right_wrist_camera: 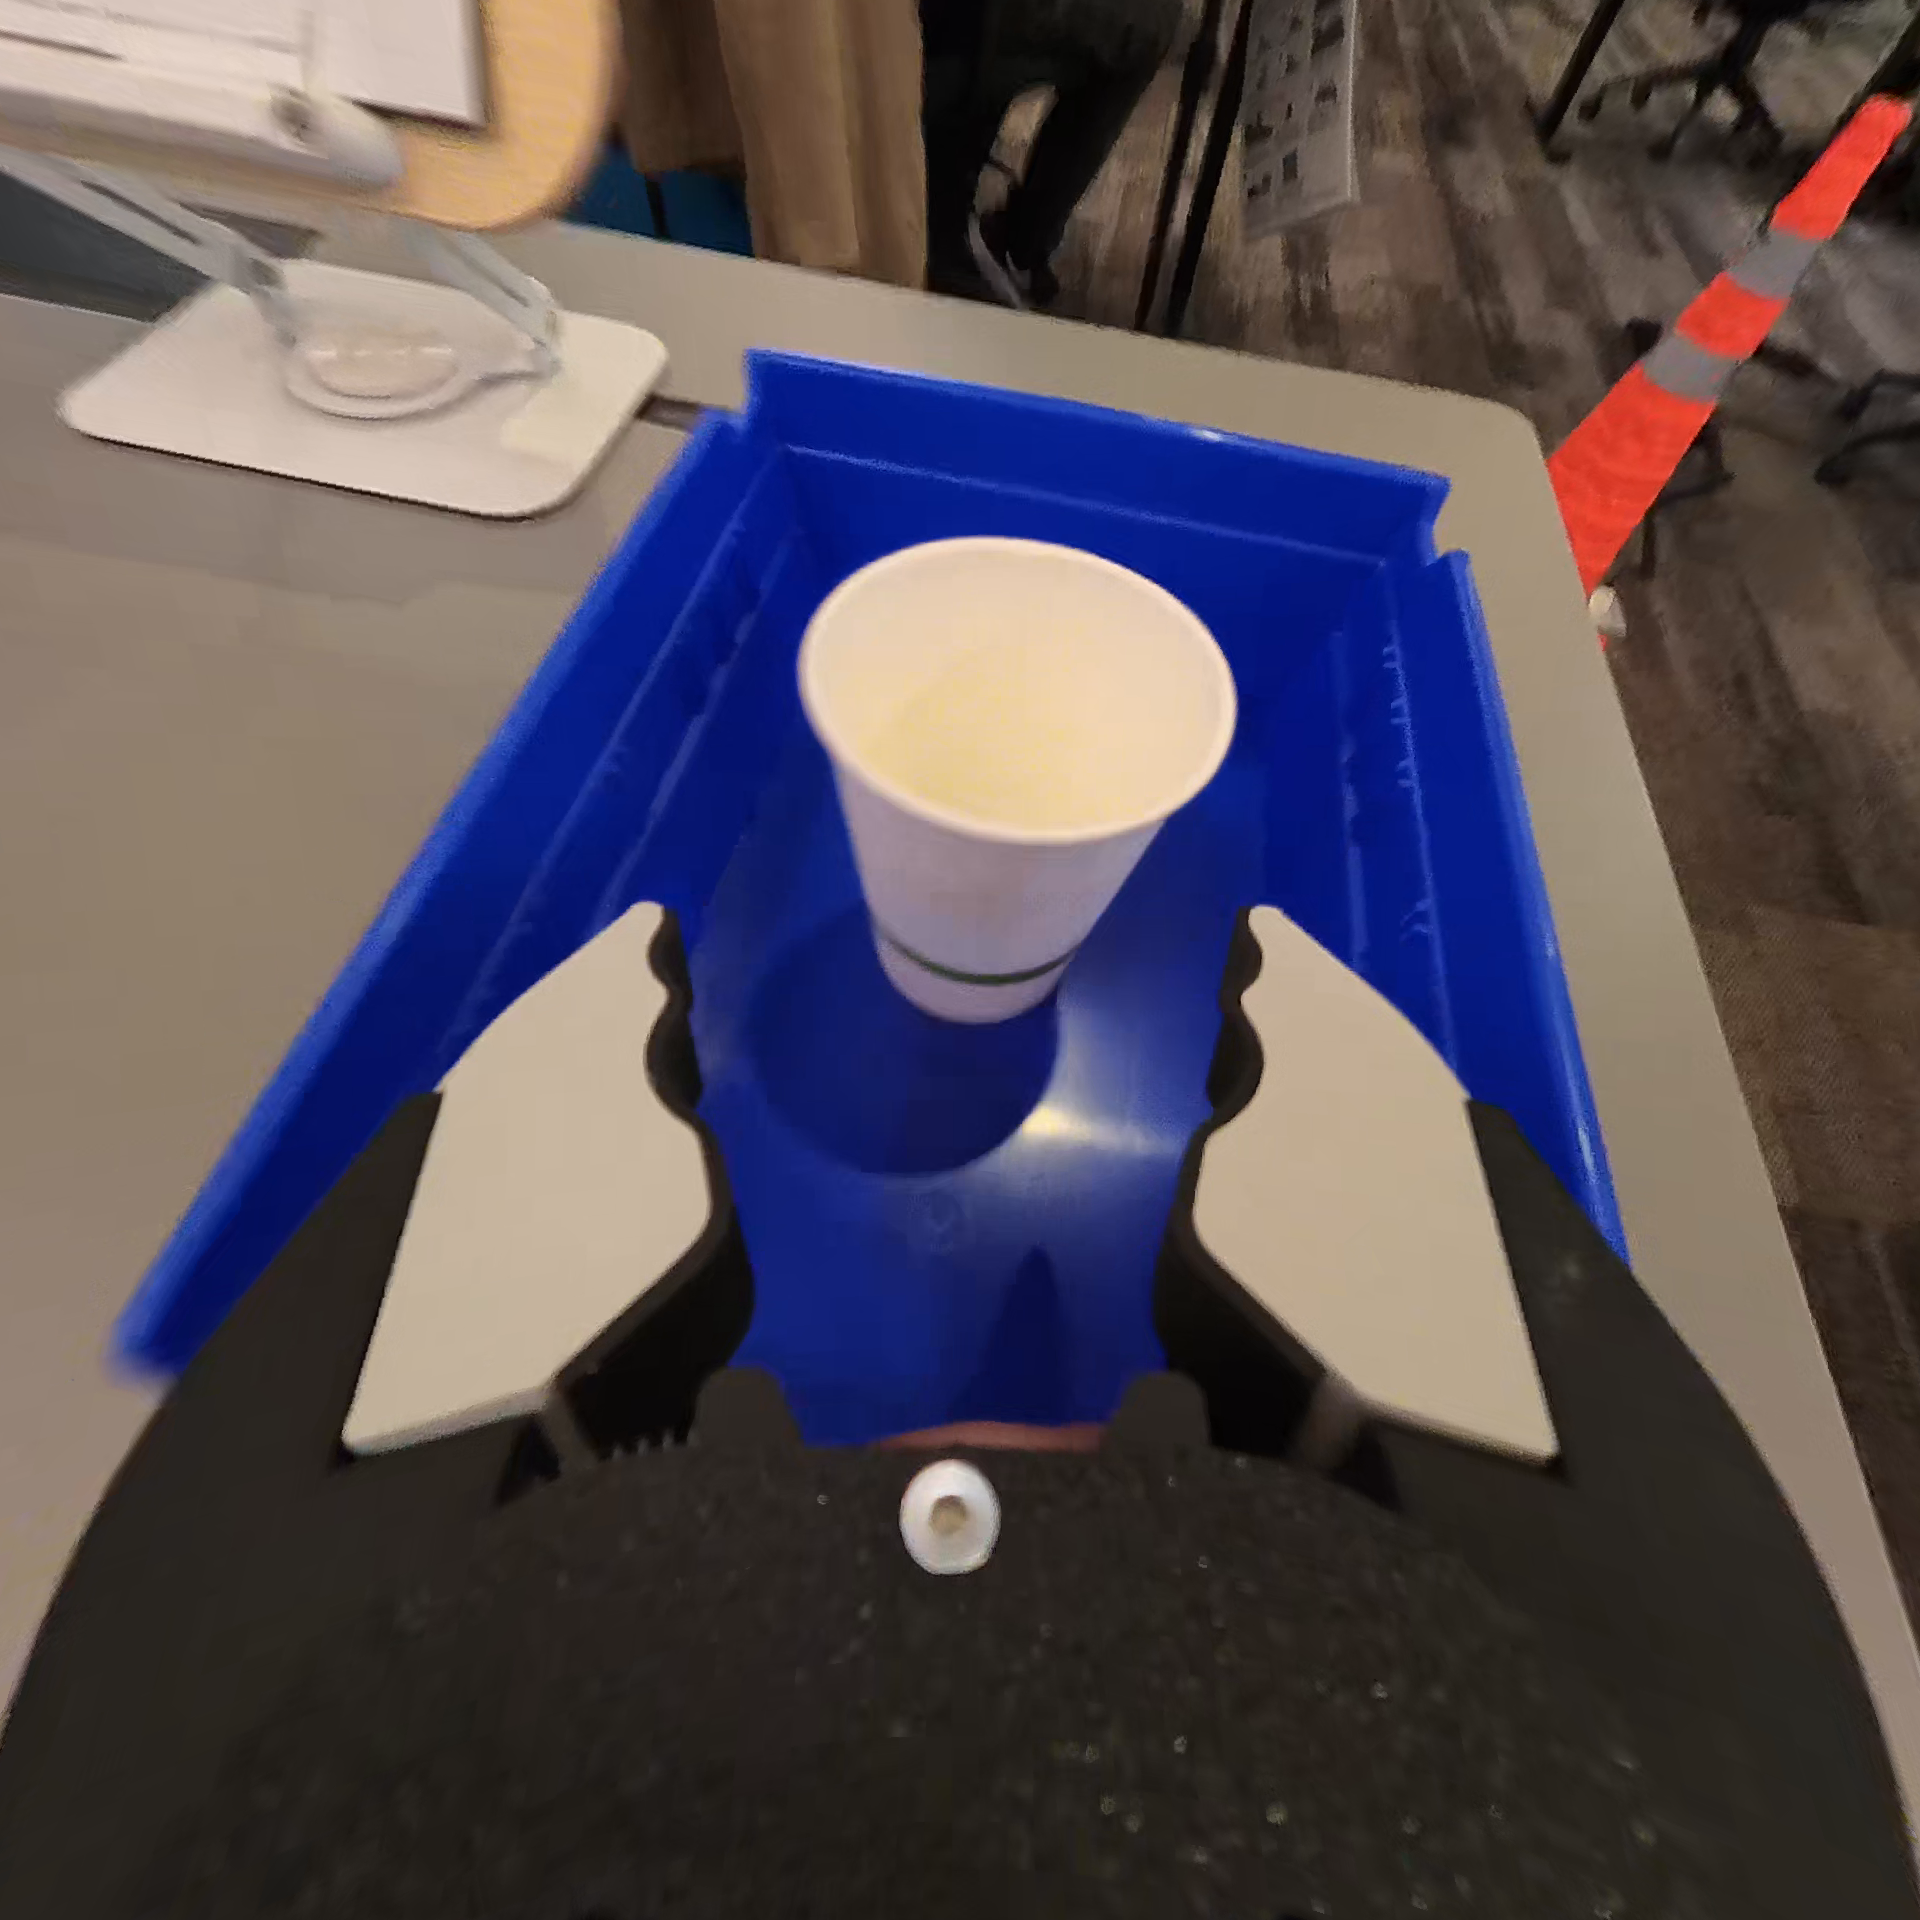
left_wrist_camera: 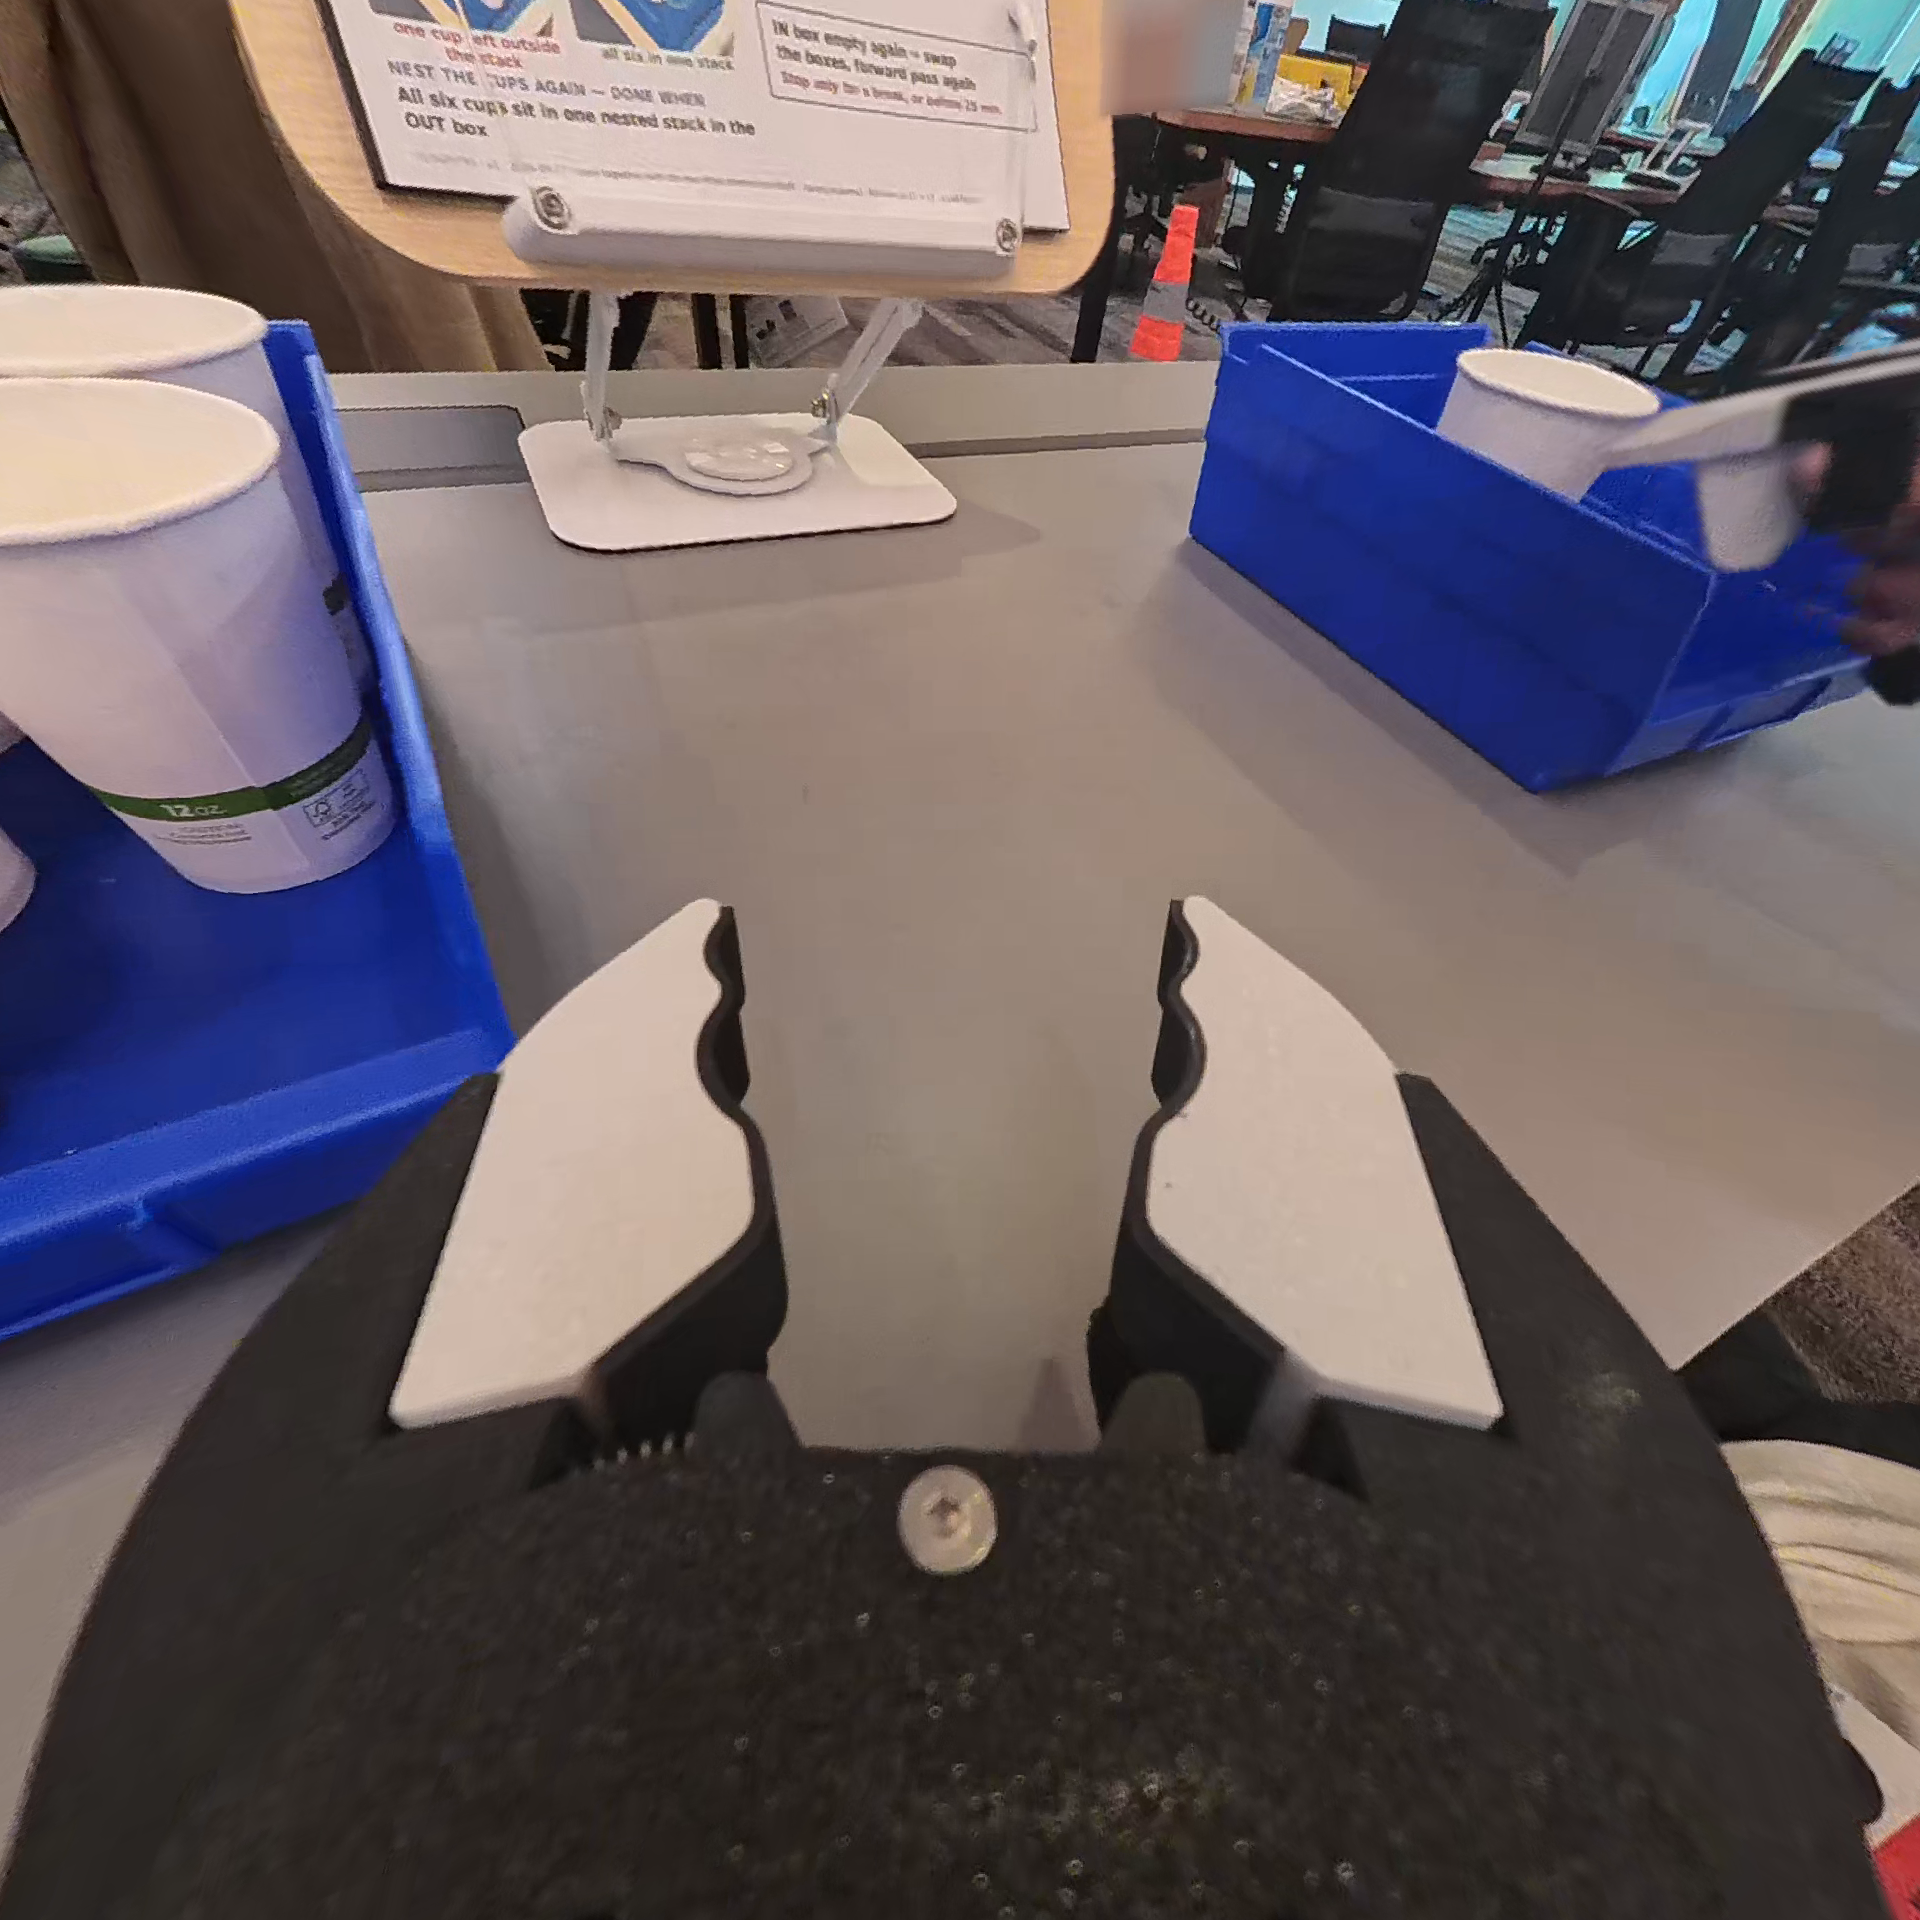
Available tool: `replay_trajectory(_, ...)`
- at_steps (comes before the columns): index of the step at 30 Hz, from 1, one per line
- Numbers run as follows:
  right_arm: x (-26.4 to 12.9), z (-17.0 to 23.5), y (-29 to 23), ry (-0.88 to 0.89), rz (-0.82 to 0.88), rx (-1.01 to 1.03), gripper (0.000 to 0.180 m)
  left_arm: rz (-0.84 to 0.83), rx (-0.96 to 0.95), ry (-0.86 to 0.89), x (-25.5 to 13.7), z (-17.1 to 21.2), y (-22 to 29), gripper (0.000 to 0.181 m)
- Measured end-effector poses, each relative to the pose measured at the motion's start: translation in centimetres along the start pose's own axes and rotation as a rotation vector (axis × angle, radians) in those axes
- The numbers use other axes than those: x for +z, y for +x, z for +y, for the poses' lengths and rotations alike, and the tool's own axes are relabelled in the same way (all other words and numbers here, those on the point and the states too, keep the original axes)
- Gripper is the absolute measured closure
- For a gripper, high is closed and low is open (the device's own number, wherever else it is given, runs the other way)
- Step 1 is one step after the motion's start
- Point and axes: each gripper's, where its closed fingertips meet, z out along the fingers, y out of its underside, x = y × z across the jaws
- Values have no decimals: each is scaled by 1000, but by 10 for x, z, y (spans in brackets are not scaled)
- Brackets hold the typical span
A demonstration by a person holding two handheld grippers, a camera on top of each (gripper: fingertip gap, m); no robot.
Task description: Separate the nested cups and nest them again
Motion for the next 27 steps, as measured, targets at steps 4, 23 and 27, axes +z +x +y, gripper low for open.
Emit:
replay_trajectory(4, -59, 21, -54, 174, -128, -52, 85, -35, -15, 29, -5, -5, -11, 103)
replay_trajectory(23, -104, 81, -144, 149, -453, 32, 90, -583, -189, 143, -73, -17, -194, 83)
replay_trajectory(27, -106, 81, -150, 143, -477, 34, 91, -634, -188, 88, -48, -14, -226, 79)
